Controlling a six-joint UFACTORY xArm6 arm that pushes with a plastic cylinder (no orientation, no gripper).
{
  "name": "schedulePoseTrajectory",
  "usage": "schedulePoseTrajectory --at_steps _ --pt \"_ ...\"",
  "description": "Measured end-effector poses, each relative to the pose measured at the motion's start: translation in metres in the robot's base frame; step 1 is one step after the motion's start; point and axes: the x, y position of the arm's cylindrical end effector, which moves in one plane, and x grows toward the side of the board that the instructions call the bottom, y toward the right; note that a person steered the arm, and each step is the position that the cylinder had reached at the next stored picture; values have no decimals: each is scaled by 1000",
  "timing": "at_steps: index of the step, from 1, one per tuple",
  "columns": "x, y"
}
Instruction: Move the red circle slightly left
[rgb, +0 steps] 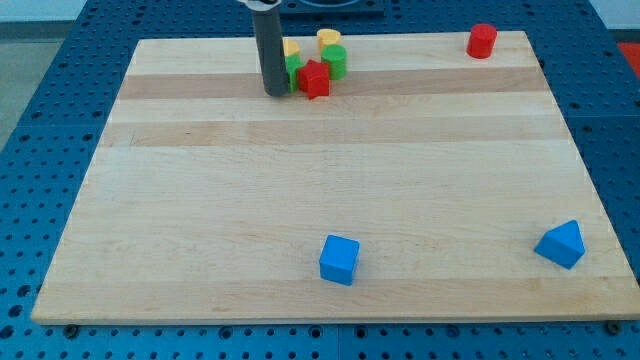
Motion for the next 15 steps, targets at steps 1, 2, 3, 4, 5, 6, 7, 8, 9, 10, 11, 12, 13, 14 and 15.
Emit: schedulePoseTrajectory --at_steps 1,2,3,4,5,6,7,8,9,10,11,12,13,14,15 --pt "0 1" --pt "29 1" --pt "77 24" --pt "75 90" --pt "60 150" --pt "42 201" --pt "23 240" --pt "5 273" --pt "-18 301" --pt "-43 322" --pt "-63 340" --pt "-75 341" --pt "-76 314" --pt "-77 283" --pt "-82 280"
